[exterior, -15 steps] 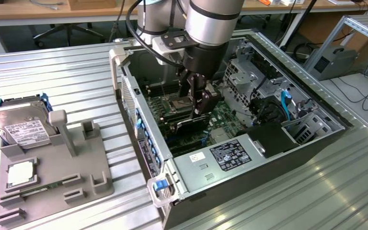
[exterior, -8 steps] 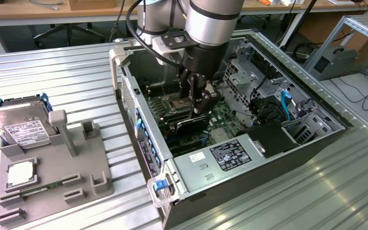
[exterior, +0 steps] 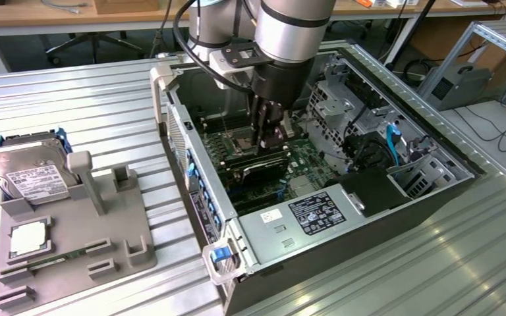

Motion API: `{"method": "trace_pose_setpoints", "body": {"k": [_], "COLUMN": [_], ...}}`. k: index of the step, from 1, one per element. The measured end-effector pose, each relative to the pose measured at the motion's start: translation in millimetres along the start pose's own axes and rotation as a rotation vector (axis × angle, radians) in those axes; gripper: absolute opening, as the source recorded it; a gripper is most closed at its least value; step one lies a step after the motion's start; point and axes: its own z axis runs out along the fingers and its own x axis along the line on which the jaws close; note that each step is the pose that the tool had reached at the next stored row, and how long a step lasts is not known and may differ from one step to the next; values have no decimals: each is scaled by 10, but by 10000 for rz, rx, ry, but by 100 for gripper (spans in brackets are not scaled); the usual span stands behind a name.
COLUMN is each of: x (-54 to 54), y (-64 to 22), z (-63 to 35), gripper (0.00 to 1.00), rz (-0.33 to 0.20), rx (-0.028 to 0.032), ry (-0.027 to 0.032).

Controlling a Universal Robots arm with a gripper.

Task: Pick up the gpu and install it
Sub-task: 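Press down on the gpu until it lock into place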

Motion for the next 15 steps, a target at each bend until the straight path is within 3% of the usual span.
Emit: {"method": "trace_pose_setpoints", "body": {"k": [2, 3, 15], "x": [0, 0, 0], "y": [0, 0, 0], "z": [0, 0, 6], "gripper": [13, 11, 11], "rz": [0, 0, 0], "rx": [1, 0, 0], "ry": [0, 0, -1]}}
